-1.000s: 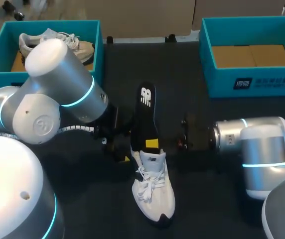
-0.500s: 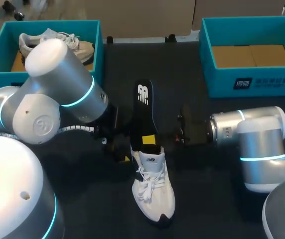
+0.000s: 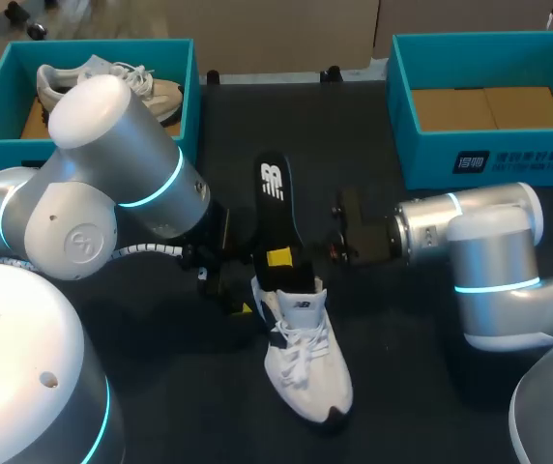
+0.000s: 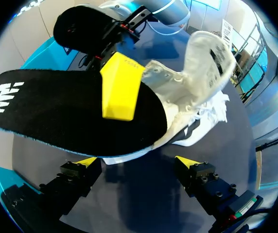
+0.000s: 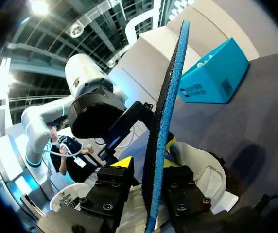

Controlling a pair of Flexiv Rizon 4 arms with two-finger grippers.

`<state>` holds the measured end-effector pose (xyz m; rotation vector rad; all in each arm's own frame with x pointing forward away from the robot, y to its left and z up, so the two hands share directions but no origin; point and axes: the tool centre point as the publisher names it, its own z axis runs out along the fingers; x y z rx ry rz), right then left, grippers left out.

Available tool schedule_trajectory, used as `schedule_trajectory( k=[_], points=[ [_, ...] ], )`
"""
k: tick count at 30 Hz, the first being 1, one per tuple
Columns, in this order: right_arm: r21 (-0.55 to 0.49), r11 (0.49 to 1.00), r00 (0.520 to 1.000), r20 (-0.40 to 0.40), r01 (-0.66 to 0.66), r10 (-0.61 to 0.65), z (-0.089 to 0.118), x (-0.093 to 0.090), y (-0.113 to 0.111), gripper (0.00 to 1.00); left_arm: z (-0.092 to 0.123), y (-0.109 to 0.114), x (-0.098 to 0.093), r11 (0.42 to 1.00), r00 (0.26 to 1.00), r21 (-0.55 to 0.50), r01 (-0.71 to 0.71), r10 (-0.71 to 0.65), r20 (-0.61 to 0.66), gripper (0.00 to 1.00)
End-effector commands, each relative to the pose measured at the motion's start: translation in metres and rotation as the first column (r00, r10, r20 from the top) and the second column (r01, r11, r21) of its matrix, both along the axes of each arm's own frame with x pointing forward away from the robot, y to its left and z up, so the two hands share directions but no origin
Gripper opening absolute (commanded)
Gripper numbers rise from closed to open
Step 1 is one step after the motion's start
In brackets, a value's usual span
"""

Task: Take the shoe out of the shoebox, open the shoe tongue, remove and reinsert the insole, then place the shoe into the shoebox

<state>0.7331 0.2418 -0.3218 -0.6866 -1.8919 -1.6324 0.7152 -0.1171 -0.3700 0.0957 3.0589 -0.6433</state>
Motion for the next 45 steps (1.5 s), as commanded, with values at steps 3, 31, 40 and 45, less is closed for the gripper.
schedule_trajectory(
  k=[3,31,40,45],
  points=[
    [-0.003,1.0,1.0,-0.007,-0.007,0.007,-0.001,0.007,0.002,0.0,-0.001,0.0,-0.001,1.0,1.0,-0.002,0.0,0.0,0.002,1.0],
    [-0.041,0.998,0.991,-0.127,0.045,-0.05,-0.033,-0.036,-0.012,0.0,-0.001,0.0,-0.001,1.0,1.0,-0.002,0.0,0.0,0.002,1.0],
    [-0.039,0.999,0.998,-0.059,0.017,-0.019,-0.014,-0.03,-0.006,0.38,-0.001,0.0,-0.001,1.0,1.0,-0.002,0.0,0.0,0.002,1.0],
    [-0.046,0.999,0.999,-0.033,0.007,-0.009,-0.005,-0.027,-0.004,0.39,-0.001,0.0,-0.001,1.0,1.0,-0.002,0.0,0.0,0.002,1.0]
  ],
)
